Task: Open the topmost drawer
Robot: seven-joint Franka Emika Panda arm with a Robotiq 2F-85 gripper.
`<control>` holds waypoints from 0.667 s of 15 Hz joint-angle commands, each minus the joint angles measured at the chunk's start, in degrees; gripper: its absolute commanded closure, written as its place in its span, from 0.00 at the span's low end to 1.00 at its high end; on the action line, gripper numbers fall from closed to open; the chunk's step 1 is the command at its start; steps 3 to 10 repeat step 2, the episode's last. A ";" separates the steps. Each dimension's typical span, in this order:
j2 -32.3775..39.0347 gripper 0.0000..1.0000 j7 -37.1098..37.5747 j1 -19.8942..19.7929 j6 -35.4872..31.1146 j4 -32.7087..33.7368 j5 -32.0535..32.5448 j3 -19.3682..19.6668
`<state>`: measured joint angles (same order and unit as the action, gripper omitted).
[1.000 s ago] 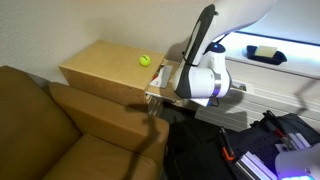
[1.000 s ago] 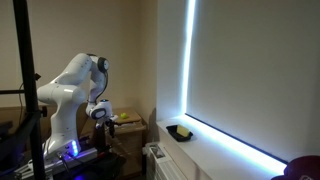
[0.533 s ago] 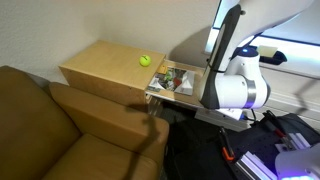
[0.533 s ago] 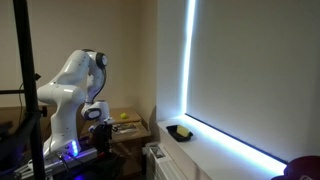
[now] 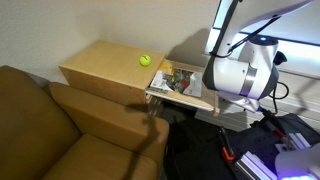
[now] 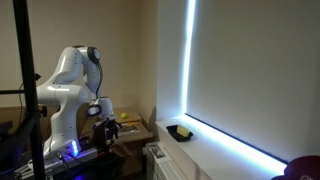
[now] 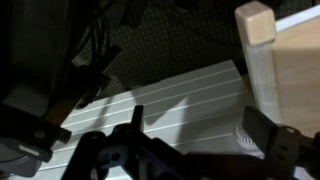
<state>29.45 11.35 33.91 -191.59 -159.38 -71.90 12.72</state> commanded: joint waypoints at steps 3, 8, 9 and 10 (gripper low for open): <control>-1.12 0.00 -4.97 3.56 -1.32 0.63 -5.28 2.54; -1.12 0.00 -4.97 3.56 -1.32 0.63 -5.28 2.54; -1.12 0.00 -4.97 3.56 -1.32 0.63 -5.28 2.54; -1.12 0.00 -4.97 3.56 -1.32 0.63 -5.28 2.54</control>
